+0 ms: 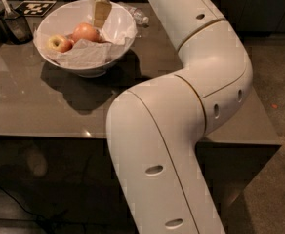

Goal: Pick apple from white bowl

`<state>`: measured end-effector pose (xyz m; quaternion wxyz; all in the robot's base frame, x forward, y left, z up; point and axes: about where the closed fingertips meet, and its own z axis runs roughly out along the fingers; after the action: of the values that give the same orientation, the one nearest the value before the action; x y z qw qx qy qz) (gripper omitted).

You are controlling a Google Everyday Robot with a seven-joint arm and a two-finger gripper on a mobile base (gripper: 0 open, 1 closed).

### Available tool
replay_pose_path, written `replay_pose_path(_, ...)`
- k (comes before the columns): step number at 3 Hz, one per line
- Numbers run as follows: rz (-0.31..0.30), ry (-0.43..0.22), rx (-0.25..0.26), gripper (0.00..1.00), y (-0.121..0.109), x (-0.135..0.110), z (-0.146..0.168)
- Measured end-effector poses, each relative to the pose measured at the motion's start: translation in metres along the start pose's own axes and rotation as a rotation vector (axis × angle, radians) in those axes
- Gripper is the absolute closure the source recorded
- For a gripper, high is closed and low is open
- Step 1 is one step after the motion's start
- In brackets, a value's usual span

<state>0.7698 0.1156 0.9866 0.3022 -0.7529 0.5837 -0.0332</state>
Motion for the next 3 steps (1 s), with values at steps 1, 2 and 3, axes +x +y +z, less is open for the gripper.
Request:
replay_pose_path(1, 0.000, 0.000, 0.000, 0.00, 0.0000, 0.0000, 0.0000)
replay_pose_path(2, 0.000, 0.000, 0.000, 0.00, 0.0000, 0.0000, 0.0000)
replay_pose_path(3, 0.052, 0.024, -0.006, 0.00, 0.0045, -0.0024, -0.0075)
